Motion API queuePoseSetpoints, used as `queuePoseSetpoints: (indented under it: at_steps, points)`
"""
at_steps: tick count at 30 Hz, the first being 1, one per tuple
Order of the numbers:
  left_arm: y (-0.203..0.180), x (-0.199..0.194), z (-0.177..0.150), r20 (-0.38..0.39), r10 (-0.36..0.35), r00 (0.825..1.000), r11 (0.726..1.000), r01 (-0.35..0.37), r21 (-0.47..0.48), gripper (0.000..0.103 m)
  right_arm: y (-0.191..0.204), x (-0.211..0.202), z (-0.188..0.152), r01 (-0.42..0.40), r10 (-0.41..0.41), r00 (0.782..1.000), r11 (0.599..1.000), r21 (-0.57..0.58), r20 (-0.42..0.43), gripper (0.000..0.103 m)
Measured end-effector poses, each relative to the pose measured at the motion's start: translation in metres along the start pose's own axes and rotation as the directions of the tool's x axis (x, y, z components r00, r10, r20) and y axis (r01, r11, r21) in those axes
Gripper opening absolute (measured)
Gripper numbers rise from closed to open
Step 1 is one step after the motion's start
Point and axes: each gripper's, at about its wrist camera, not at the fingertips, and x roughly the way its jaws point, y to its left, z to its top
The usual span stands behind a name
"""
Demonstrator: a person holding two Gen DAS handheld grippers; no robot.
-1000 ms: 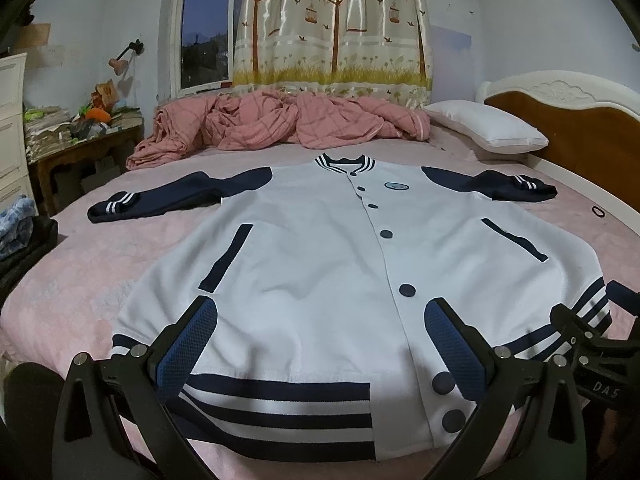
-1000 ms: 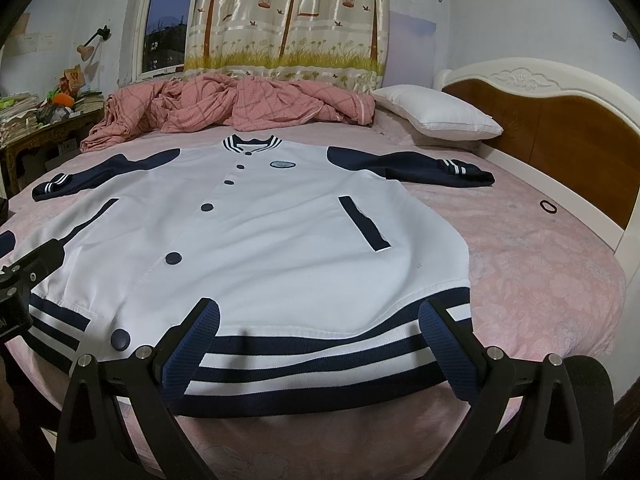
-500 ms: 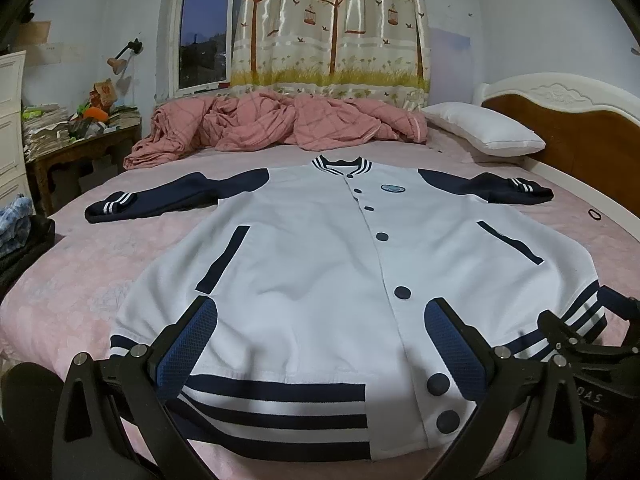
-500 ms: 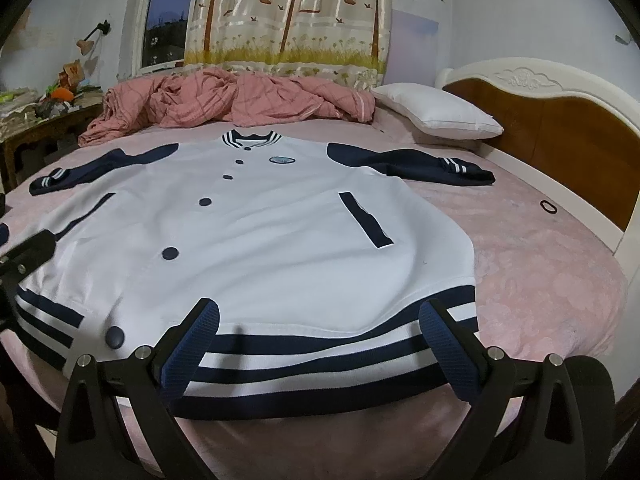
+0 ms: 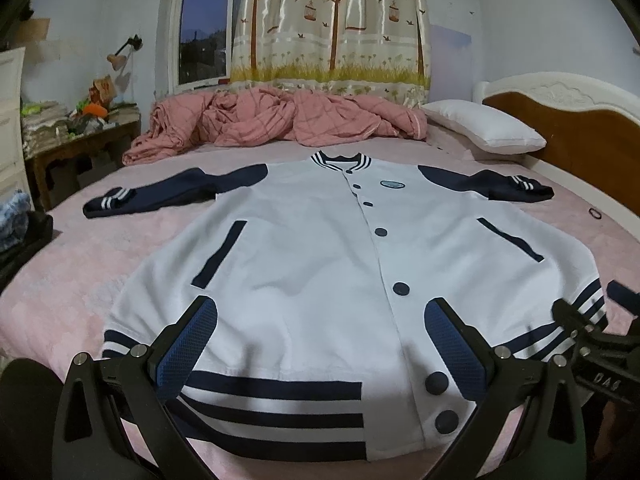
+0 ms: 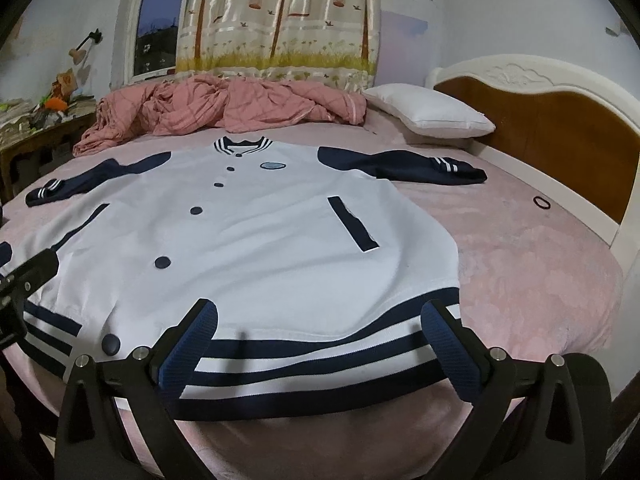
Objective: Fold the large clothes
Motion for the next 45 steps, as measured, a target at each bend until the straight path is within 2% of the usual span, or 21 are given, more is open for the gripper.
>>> queuePoseSetpoints:
  at_steps: [13, 19, 24, 27, 30, 37, 39, 40, 43, 45]
  points:
    - [0.000, -0.008, 0.001, 0.041, 0.005, 0.999, 1.000, -0.006, 0.019, 0.103, 0.008, -0.008, -0.001, 0.022, -0.021, 0.999, 0.999, -0.029, 0.048, 0.103]
    - [-0.002, -0.010, 0.001, 0.062, 0.020, 0.998, 0.999, -0.022, 0.036, 0.103, 0.003, -0.011, 0.001, -0.021, 0.022, 0.998, 1.000, -0.019, 0.055, 0.103]
    - [-0.002, -0.010, 0.001, 0.058, 0.003, 0.998, 0.999, -0.005, 0.031, 0.103, -0.003, -0.010, 0.004, -0.056, 0.056, 0.998, 0.998, 0.006, 0.033, 0.103]
    - [-0.002, -0.015, 0.002, 0.085, 0.015, 0.996, 0.999, -0.019, 0.043, 0.103, -0.006, -0.003, 0.006, -0.068, 0.068, 0.998, 0.998, 0.015, 0.000, 0.103]
    - [-0.004, -0.016, 0.003, 0.093, 0.013, 0.996, 0.998, -0.020, 0.065, 0.103, -0.005, 0.004, 0.005, -0.056, 0.056, 0.998, 0.998, 0.008, -0.030, 0.103]
    - [-0.004, -0.011, 0.003, 0.066, 0.014, 0.998, 0.997, -0.019, 0.076, 0.103, 0.009, 0.009, 0.001, -0.053, 0.048, 0.997, 0.996, -0.075, -0.068, 0.103]
    - [-0.004, -0.009, 0.003, 0.054, 0.030, 0.998, 0.994, -0.035, 0.101, 0.103, 0.018, 0.010, -0.001, -0.083, 0.071, 0.993, 0.987, -0.139, -0.091, 0.103]
    - [-0.002, -0.007, 0.004, 0.033, 0.020, 0.999, 0.994, -0.023, 0.110, 0.103, 0.022, 0.011, -0.001, -0.101, 0.084, 0.991, 0.979, -0.176, -0.105, 0.103]
    - [0.004, 0.001, 0.001, -0.064, -0.070, 0.996, 0.990, 0.077, 0.115, 0.103, 0.034, 0.013, -0.008, -0.174, 0.134, 0.978, 0.949, -0.262, -0.161, 0.103]
    - [0.006, 0.007, -0.004, -0.096, -0.053, 0.994, 0.988, 0.067, 0.141, 0.103, 0.043, 0.016, -0.018, -0.235, 0.173, 0.962, 0.918, -0.318, -0.211, 0.103]
